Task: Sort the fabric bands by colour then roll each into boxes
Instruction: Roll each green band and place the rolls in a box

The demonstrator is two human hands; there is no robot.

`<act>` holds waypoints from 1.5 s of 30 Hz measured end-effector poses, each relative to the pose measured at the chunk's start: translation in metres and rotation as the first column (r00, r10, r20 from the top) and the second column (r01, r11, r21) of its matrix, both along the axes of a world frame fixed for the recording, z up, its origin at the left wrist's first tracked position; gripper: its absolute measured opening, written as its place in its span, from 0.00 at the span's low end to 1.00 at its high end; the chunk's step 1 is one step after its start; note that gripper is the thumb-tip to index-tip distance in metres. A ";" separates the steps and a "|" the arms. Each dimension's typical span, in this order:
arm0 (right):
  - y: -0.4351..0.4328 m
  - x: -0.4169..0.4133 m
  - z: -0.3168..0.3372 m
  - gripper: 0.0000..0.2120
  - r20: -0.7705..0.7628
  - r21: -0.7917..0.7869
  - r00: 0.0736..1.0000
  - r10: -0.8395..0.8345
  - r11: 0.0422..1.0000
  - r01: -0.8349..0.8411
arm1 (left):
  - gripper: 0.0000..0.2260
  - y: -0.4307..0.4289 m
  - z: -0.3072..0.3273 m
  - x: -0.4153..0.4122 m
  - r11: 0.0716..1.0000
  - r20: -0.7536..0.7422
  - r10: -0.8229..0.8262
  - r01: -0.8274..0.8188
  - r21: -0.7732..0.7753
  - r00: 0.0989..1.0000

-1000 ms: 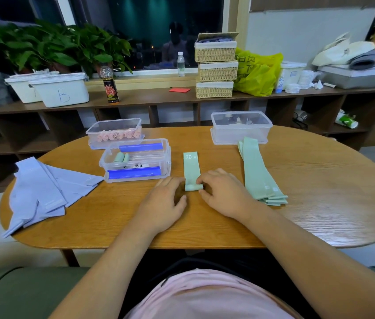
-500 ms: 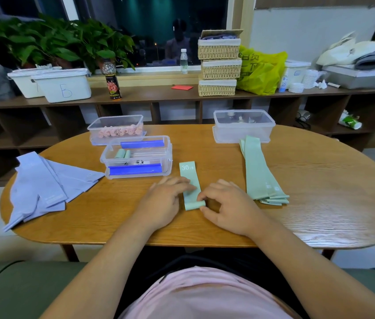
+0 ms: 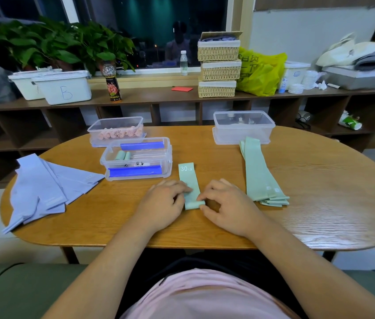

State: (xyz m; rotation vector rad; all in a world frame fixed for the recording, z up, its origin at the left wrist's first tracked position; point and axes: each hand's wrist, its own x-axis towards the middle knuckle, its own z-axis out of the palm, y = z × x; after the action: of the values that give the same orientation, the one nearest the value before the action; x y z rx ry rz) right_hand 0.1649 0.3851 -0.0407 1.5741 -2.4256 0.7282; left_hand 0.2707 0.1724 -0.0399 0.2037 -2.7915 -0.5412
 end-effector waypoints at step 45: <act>-0.002 -0.005 0.004 0.20 -0.002 0.026 1.000 -0.025 0.999 0.025 | 0.14 0.002 0.000 0.003 0.998 -0.140 -0.039 0.032 -0.053 0.989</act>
State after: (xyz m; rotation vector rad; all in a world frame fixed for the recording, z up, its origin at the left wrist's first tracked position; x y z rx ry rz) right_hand 0.1599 0.3828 -0.0367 1.5505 -2.4592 0.6934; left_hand 0.2733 0.1746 -0.0398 0.1008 -2.6722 -0.4734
